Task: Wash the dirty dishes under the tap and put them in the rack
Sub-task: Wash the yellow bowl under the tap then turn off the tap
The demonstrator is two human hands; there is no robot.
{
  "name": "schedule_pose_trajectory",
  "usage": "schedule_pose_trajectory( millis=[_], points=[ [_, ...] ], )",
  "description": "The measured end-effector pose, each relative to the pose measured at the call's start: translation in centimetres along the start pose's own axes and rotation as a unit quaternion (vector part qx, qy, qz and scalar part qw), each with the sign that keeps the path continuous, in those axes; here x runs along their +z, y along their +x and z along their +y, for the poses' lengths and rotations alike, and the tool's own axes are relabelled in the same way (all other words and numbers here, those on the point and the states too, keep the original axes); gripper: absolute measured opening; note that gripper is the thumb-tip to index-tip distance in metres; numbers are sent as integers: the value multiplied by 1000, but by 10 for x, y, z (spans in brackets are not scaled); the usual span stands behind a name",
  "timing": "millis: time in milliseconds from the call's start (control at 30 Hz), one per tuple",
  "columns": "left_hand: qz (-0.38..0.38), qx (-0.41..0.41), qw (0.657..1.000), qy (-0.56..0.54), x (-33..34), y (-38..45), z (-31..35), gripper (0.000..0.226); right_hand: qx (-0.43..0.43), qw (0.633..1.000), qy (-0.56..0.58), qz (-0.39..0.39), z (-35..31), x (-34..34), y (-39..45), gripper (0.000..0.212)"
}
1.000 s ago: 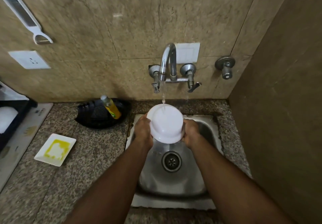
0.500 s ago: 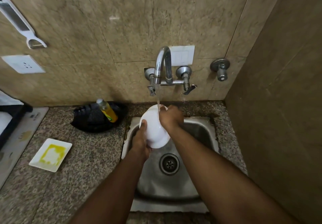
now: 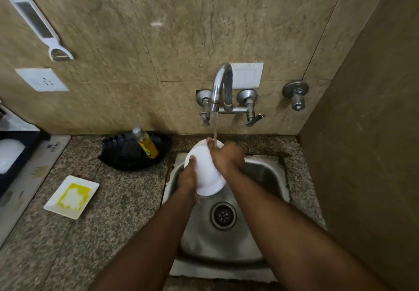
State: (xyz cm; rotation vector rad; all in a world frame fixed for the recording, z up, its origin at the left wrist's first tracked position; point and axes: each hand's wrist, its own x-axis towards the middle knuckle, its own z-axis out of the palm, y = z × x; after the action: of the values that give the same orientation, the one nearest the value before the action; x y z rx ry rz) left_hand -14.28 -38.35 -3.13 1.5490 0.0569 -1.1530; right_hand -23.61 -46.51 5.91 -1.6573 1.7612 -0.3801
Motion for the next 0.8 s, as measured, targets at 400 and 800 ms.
schedule_pose_trajectory(
  millis=[400, 800],
  points=[
    [-25, 217, 935, 279, 37, -36, 25, 68, -80, 955, 257, -127, 37, -21, -22, 24],
    [-85, -26, 996, -3, 13, -10, 36, 68, -419, 880, -214, -72, 79, -29, -37, 57]
  ],
)
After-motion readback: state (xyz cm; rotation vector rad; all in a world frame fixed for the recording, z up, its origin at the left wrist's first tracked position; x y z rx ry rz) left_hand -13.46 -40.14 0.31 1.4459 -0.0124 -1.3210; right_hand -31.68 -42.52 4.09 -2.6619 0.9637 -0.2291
